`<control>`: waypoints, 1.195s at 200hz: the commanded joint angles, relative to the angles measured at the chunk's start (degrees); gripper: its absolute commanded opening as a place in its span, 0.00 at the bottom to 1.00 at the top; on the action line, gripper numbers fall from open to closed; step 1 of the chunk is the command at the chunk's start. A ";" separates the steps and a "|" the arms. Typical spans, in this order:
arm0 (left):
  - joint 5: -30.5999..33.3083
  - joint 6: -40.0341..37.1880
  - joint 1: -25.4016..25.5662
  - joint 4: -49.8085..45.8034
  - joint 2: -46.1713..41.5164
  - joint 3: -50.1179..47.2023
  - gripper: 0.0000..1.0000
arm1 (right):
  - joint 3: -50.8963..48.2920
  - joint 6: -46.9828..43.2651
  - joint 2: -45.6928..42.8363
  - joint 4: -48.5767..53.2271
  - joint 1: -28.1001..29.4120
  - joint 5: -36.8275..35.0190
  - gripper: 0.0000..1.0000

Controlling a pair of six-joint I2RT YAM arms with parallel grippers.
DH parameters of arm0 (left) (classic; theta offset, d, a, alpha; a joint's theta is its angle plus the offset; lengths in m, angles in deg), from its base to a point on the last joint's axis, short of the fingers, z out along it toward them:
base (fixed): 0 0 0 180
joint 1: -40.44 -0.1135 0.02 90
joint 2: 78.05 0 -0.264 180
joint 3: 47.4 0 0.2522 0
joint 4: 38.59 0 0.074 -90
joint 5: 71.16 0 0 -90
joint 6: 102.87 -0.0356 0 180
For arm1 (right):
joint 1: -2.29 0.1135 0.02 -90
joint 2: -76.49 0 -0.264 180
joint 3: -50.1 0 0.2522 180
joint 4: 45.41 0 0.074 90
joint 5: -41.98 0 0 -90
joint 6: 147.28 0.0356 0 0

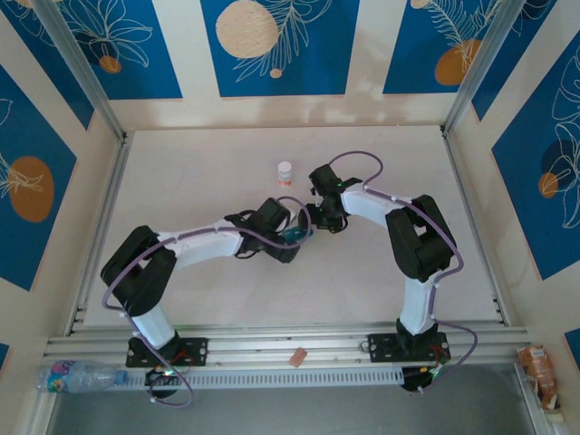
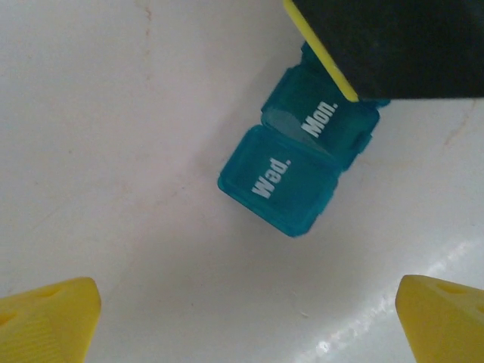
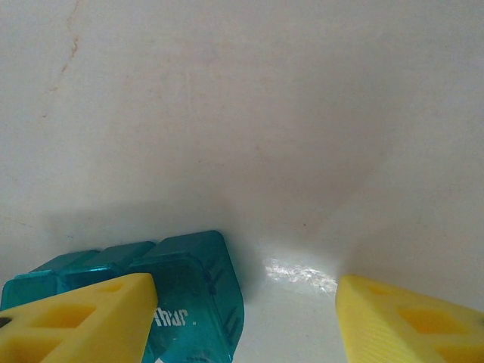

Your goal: Sort the pills into containers

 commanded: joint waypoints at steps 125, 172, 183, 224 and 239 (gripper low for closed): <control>5.45 -4.20 -4.11 -1.33 4.35 8.24 1.00 | -1.85 -0.87 1.69 2.20 1.13 -1.13 0.65; 5.00 -4.75 -6.70 -1.65 4.78 9.08 1.00 | -2.63 -0.42 1.78 1.78 1.32 -1.07 0.65; 4.74 -4.75 -7.18 -1.57 5.03 9.04 1.00 | -2.77 -0.36 1.73 1.63 1.31 -0.98 0.65; 4.39 -4.76 -8.68 -1.44 6.49 9.81 1.00 | -3.19 -0.22 2.21 1.44 1.65 -0.95 0.65; 4.21 -4.68 -9.09 -1.27 6.98 10.24 1.00 | -3.33 -0.20 2.26 1.34 1.75 -0.98 0.65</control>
